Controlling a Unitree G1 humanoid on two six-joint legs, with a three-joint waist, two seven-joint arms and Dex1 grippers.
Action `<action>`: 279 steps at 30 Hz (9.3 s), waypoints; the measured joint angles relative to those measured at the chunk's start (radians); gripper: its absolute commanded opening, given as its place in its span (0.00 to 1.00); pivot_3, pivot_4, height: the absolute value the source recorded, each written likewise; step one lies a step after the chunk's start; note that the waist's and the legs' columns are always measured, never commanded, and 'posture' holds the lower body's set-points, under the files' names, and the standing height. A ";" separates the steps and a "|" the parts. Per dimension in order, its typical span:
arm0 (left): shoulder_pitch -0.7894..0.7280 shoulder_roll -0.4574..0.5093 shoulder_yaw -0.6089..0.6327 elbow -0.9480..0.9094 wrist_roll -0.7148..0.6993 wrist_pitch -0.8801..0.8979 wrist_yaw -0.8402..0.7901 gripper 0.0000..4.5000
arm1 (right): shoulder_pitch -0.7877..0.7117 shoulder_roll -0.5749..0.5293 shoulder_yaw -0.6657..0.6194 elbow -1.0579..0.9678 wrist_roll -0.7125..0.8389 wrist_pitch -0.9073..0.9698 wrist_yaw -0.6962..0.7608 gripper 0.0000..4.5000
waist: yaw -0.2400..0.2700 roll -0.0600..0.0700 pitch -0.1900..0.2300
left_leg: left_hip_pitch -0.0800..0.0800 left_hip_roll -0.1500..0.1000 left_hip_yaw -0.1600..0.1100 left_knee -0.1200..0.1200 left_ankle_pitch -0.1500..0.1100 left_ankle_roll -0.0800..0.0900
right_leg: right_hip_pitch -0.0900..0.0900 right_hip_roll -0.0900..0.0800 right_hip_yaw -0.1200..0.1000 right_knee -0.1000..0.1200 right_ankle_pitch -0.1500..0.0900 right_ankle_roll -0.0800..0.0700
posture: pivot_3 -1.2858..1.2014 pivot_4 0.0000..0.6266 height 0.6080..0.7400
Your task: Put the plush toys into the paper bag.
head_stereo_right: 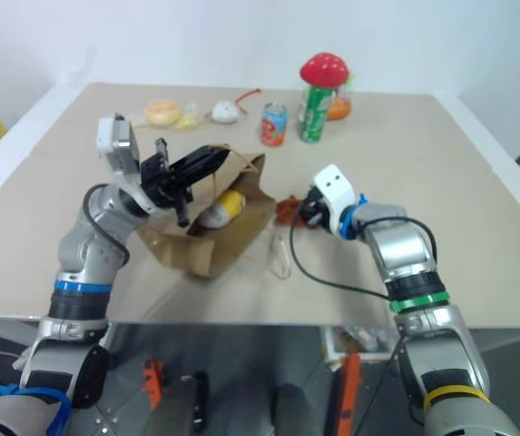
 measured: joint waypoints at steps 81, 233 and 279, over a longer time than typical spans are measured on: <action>-0.006 -0.001 0.007 0.014 0.000 -0.003 -0.009 0.00 | 0.232 -0.121 -0.108 -0.489 0.340 0.322 0.164 0.90 | -0.004 0.000 0.000 | 0.000 0.001 -0.001 0.000 0.000 0.000 | -0.003 0.003 0.003 0.001 0.002 -0.001 | 0.52 0.24 1.00; 0.222 0.319 0.078 -0.073 0.044 0.193 0.036 0.96 | 0.083 -0.016 -0.010 -0.494 0.436 0.261 0.103 0.00 | 0.000 -0.001 0.000 | 0.000 0.002 0.002 -0.002 -0.001 -0.001 | -0.006 0.003 0.006 0.001 0.002 -0.003 | 0.52 0.24 1.00; 0.170 0.167 -0.119 -0.009 0.255 0.126 0.087 0.47 | 0.037 0.119 -0.012 -0.468 0.368 0.270 0.022 0.00 | 0.000 -0.001 0.000 | 0.000 0.002 0.002 -0.002 0.000 -0.001 | -0.006 0.004 0.007 0.001 0.002 -0.002 | 0.52 0.24 1.00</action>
